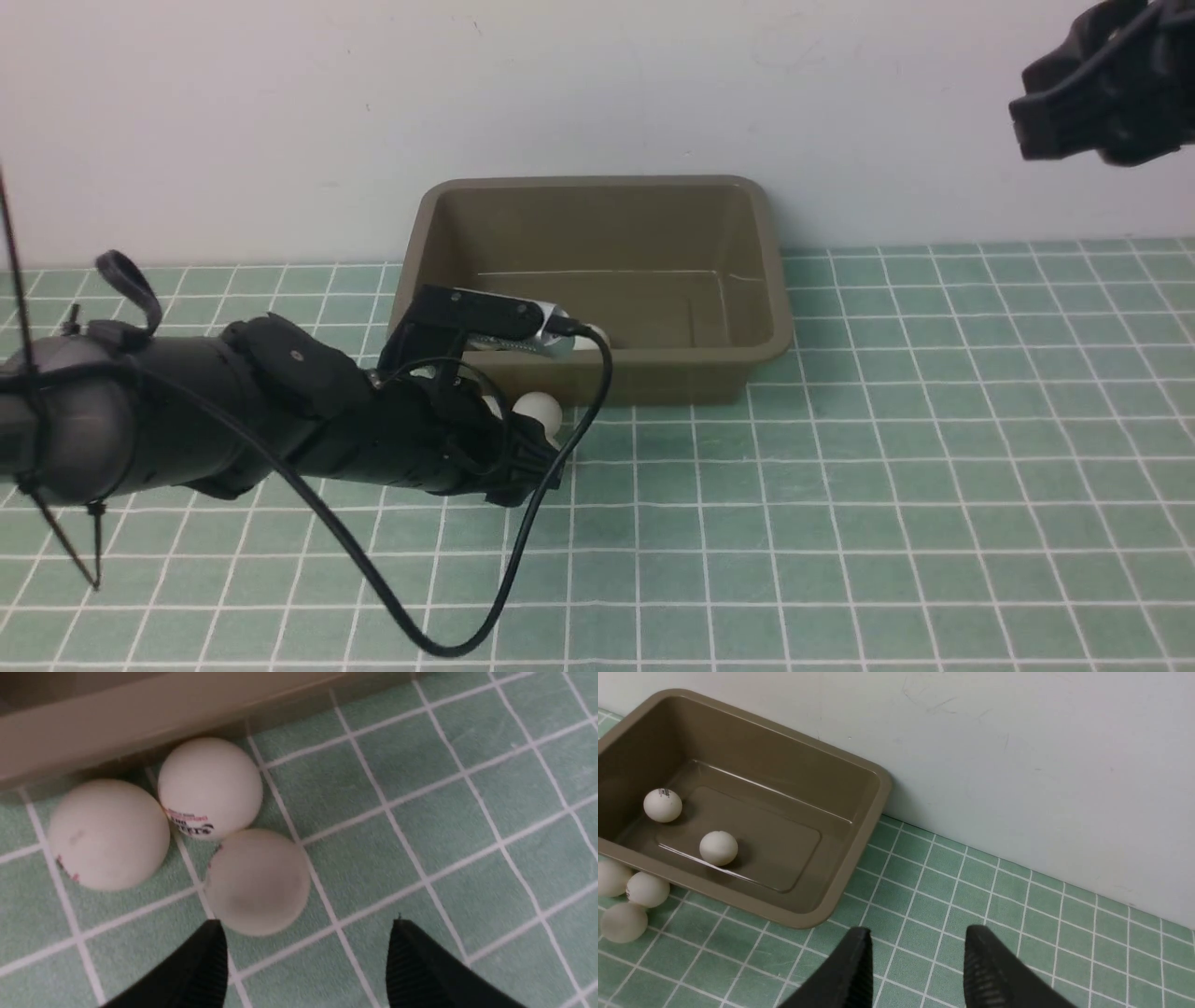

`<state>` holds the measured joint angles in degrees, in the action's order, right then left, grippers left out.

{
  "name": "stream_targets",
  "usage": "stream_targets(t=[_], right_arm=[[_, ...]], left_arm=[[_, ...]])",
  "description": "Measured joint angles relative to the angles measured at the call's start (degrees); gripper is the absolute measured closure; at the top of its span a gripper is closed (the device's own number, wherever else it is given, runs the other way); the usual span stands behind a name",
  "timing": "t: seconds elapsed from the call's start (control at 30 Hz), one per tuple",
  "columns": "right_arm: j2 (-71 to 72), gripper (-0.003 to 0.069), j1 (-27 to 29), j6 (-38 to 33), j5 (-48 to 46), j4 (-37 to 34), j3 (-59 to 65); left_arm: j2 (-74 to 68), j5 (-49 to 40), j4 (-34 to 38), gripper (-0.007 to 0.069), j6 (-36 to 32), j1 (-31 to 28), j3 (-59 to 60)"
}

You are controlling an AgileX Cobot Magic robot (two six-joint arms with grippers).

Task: Put the table tennis balls in the box on the green coffee tablecloth.
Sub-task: 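Reach for and grasp a ping pong ball on the table beside the basket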

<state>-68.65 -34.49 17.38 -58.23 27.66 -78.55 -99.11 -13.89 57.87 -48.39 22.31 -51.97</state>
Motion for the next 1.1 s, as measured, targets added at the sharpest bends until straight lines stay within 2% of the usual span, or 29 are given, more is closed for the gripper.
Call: stream_targets(t=[0.97,1.1], right_arm=[[0.00,0.0398,0.00,-0.66,0.32,0.44,0.00],[0.00,0.0398,0.00,-0.66,0.56,0.50,0.00]], left_arm=[[-9.69,2.62,1.54,0.0210,-0.09,0.52,-5.29],[-10.80,2.19,1.54,0.0285,-0.14,0.60,-5.36]])
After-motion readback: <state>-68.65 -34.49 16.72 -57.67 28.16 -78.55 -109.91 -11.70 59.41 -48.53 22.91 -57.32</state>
